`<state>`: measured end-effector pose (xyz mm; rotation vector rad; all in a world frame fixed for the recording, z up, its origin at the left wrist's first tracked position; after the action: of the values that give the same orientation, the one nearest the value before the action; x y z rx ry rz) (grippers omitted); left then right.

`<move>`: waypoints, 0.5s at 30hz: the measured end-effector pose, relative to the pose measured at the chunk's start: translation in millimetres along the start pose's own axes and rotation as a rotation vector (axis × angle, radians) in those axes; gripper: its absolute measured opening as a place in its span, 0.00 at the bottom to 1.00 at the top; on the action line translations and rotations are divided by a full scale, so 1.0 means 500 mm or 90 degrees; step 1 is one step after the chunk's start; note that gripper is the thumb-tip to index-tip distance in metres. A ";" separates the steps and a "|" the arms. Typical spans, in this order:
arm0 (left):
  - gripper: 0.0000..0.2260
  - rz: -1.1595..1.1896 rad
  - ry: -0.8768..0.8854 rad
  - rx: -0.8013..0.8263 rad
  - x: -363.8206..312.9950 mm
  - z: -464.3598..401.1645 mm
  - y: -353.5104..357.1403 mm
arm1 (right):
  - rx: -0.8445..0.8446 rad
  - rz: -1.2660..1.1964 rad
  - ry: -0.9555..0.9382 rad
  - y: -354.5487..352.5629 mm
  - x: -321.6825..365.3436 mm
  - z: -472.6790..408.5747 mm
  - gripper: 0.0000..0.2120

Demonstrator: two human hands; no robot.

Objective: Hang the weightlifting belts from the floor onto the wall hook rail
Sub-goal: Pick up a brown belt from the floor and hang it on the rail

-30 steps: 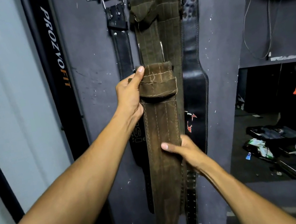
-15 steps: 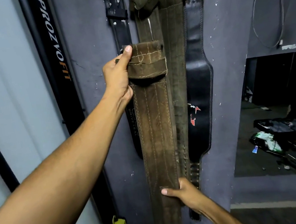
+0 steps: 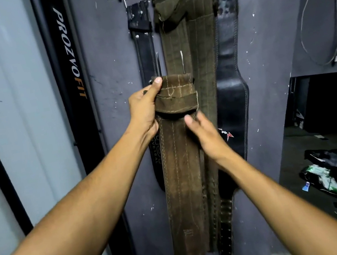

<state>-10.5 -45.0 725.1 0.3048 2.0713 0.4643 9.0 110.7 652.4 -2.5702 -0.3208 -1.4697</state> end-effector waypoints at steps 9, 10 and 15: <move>0.20 -0.243 0.108 0.037 -0.081 -0.061 -0.016 | -0.129 0.128 -0.170 0.026 0.119 -0.179 0.15; 0.20 -0.297 0.136 0.036 -0.096 -0.077 -0.018 | -0.139 0.139 -0.186 0.034 0.126 -0.196 0.15; 0.24 -0.416 0.247 -0.050 -0.154 -0.185 -0.051 | -0.179 0.203 -0.234 0.093 0.165 -0.307 0.12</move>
<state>-51.4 -117.2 816.1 -0.5415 2.3587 0.2086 -65.2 36.7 799.5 -2.9346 0.2659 -0.9899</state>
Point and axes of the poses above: each hand's wrist, its own z-axis away from the middle knuckle, its own y-axis out of the palm, x = y × z, the point moved 3 cm from there along -z, towards the middle knuckle, and after that the axes turned 1 degree about x, right-handed, at the moved point
